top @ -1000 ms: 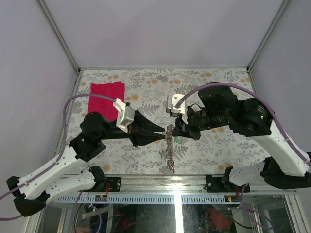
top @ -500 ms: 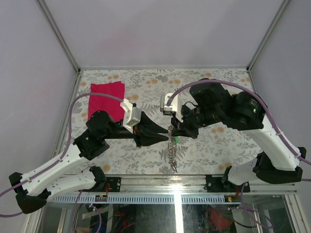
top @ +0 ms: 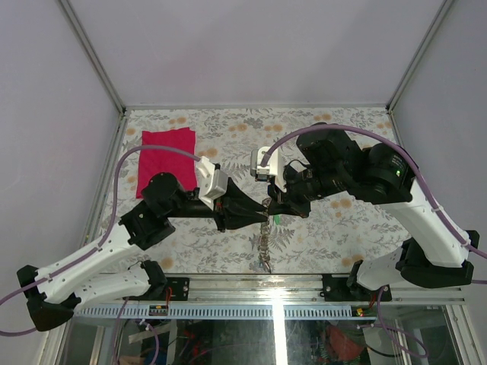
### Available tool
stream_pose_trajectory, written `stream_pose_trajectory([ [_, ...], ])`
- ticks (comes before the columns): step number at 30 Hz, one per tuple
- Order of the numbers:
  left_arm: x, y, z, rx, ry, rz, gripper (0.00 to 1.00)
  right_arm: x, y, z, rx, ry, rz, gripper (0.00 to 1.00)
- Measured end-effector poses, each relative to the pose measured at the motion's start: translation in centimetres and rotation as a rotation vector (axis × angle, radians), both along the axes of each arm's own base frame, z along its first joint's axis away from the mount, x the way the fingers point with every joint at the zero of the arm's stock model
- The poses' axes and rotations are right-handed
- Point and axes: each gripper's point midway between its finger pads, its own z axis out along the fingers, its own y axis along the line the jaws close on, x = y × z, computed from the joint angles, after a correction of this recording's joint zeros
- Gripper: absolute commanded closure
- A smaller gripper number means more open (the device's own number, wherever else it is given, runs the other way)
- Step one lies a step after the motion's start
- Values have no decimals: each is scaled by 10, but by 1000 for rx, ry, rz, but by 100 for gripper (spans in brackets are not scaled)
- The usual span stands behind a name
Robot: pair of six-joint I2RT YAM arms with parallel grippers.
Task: Put the keys on the keyring
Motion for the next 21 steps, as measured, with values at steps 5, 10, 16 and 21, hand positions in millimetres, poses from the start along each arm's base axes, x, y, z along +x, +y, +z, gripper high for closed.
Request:
stream_pose_trajectory([
  [5,0,-2,-1,8,0,-3,94,0,0,0,0,1,1,100],
  [10,2,-3,-1,11,-7,3,100,-1,0,0,1,4,6,100],
  [16,2,-2,0,10,-7,6,100,-1,1,0,4,8,-3,74],
  [21,2,-1,-5,30,8,16,100,1,2,5,69,-1,-44,65],
])
